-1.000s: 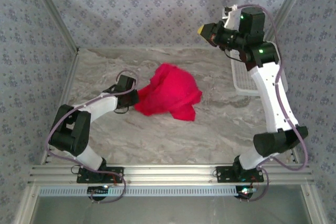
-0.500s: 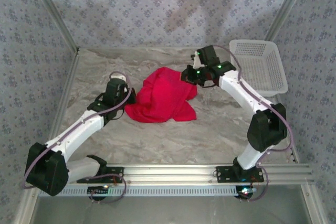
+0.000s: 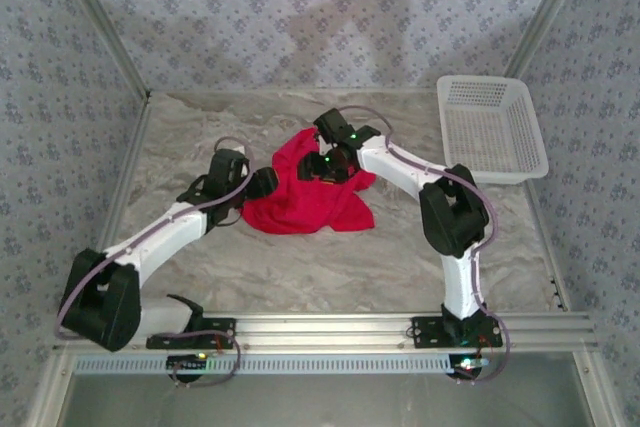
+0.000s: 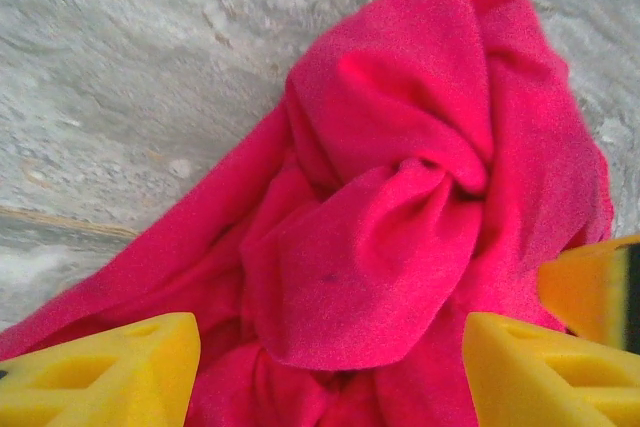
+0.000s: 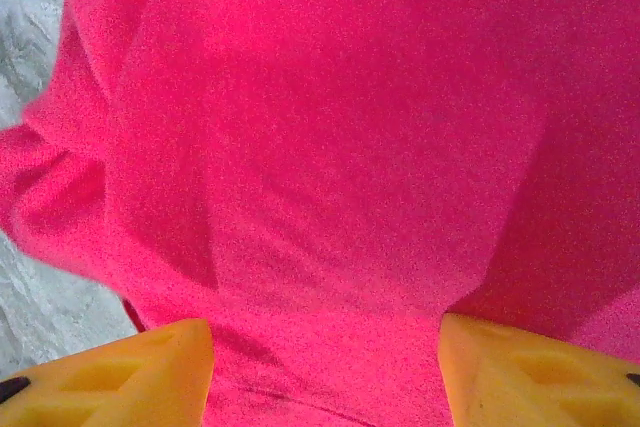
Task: Fold the inside-out t-shirt
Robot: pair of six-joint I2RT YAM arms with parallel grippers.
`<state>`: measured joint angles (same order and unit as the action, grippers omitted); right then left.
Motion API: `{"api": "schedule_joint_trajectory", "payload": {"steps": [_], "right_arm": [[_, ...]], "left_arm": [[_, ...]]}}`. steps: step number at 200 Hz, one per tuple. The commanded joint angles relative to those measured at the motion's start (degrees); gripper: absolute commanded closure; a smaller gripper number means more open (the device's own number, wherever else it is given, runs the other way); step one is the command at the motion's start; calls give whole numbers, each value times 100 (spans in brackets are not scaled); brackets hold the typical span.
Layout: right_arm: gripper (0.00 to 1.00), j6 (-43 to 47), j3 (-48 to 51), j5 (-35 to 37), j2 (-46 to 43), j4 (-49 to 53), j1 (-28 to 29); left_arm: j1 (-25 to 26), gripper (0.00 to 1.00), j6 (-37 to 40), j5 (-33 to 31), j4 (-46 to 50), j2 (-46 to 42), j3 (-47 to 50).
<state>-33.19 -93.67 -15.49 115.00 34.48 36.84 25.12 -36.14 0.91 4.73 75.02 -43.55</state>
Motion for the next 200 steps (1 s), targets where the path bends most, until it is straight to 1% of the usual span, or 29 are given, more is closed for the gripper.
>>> {"api": "schedule_joint_trajectory", "payload": {"steps": [1,19,35,45,69,81,88,96,98,99,100,101,103,106,107,108,109,111,112,115,118,120,122,136,149,153,165,183,200], "right_arm": [[34,-156,-427,77,113,154,16],[30,-235,-483,31,187,137,17],[28,-241,-527,-4,254,114,26],[28,-391,-592,-6,330,125,40],[27,-522,-924,37,660,219,30],[28,-540,-1179,61,884,326,27],[31,-550,-1327,85,1008,416,17],[43,-587,-1464,85,1136,492,2],[44,-594,-1471,87,1146,495,5],[49,-599,-1488,100,1162,500,0],[51,-600,-1497,108,1173,499,-9],[51,-600,-1497,108,1173,499,-9],[58,-601,-1504,129,1193,498,-23],[65,-601,-1505,152,1195,494,-45],[65,-601,-1505,152,1195,494,-45],[70,-601,-1499,169,1197,491,-56],[70,-601,-1499,169,1197,491,-56],[74,-601,-1490,186,1199,490,-68],[80,-601,-1475,204,1193,496,-77],[87,-593,-1440,234,1175,510,-99],[90,-588,-1414,255,1152,514,-120],[97,-577,-1360,278,1125,516,-143],[100,-569,-1317,288,1109,518,-166],[100,-420,-847,412,780,461,-305],[100,-337,-256,677,392,418,-455],[100,-144,67,801,196,382,-517],[100,33,764,1119,-214,276,-704],[100,207,1634,1428,-696,52,-947],[100,277,2201,1570,-964,-101,-1131]], "left_arm": [[-8,31,-103,308,-396,462,-239],[-8,37,-78,347,-473,877,-399],[-8,50,-26,352,-473,1169,-590],[-8,66,-8,420,-465,1329,-722],[-8,100,22,537,-283,1448,-1049],[-8,100,45,559,-43,1399,-1262],[-8,100,54,573,118,1335,-1417],[-8,100,63,607,343,1252,-1616],[-8,100,68,615,403,1227,-1673],[-8,100,65,618,431,1213,-1696],[-8,100,60,620,453,1189,-1696],[-8,100,57,625,487,1189,-1765],[-8,100,55,624,536,1163,-1820],[-8,100,55,636,630,1122,-1924],[-8,100,55,637,658,1108,-1953],[-12,100,59,638,686,1079,-1953],[-14,100,57,638,730,1079,-2034],[-16,100,59,647,790,1059,-2109],[-20,100,57,648,818,1039,-2109],[-33,100,55,648,924,1016,-2270],[-45,100,57,654,1028,980,-2408],[-56,100,55,662,1095,957,-2450],[-73,100,52,675,1171,947,-2558],[-256,100,22,858,1623,903,-3290],[-517,100,-60,1214,1895,917,-4075],[-597,100,-95,1319,1961,930,-4279],[-805,100,-188,1580,2106,953,-4848],[-992,100,-303,1811,2271,1026,-5469],[-1036,100,-439,2012,2241,1070,-5682]]}}
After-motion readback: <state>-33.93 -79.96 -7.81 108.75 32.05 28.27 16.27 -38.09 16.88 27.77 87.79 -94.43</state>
